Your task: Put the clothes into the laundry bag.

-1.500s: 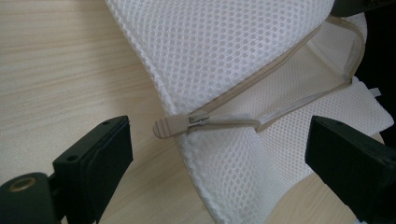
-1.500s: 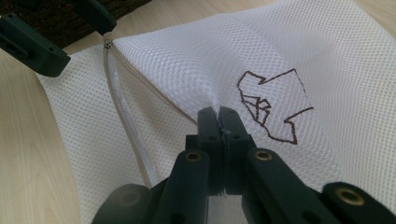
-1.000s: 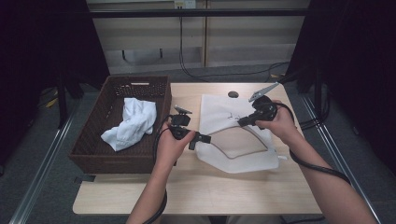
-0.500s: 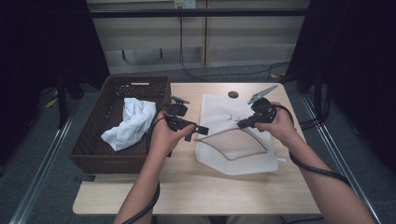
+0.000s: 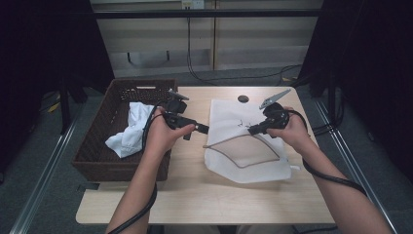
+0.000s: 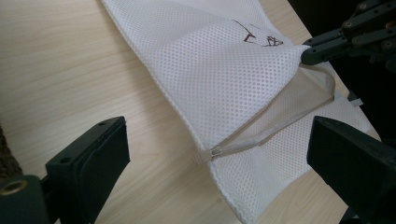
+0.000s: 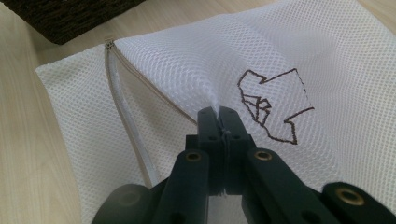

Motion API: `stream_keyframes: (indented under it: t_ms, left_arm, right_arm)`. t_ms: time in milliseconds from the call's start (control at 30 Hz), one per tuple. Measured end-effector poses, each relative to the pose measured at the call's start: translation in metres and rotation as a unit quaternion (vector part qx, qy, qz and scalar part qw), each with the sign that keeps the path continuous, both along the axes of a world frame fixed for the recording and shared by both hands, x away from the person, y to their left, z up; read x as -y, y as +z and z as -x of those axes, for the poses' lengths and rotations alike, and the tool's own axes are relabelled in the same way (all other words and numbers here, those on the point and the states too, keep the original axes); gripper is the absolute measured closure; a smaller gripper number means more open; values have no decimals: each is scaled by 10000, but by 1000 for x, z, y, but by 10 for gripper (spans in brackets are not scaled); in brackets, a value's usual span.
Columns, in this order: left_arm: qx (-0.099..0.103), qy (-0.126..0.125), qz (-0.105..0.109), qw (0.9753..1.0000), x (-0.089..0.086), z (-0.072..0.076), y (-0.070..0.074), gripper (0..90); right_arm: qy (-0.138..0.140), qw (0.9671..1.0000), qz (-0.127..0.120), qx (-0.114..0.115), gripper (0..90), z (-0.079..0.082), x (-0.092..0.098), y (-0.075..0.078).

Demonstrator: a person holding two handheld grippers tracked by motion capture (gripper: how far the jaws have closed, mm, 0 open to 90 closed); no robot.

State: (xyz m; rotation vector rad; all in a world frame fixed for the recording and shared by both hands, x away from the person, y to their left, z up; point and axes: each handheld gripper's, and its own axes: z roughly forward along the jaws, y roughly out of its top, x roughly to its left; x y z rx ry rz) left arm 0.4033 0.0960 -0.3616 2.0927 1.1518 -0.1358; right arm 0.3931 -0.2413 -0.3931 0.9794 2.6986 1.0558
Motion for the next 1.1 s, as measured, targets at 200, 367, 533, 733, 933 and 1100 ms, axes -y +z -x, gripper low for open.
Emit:
stream_keyframes:
  t_ms: [200, 367, 533, 733, 933, 1100]
  left_arm:
    - [78, 172, -71, 9998, -17, -3, 6, 70]
    - [68, 270, -151, 9995, -33, -4, 11, 79]
    - [69, 407, -234, 9989, -48, -4, 13, 77]
    - [-21, 643, -308, 9975, -69, -6, 10, 78]
    - [12, 824, -442, 9956, -86, -11, 5, 78]
    - [-42, 998, -490, 9938, -96, -16, -3, 78]
  right_arm:
    - [20, 10000, 21, 7, 900, 0, 0, 0]
    - [8, 10000, 41, -9, 900, 1, 0, 0]
    - [15, 10000, 54, -27, 900, 1, -2, -1]
    - [38, 10000, 51, -27, 900, 2, -2, -1]
    - [19, 10000, 37, -47, 900, 3, -2, -2]
    - [53, 10000, 59, -37, 900, 3, -2, -2]
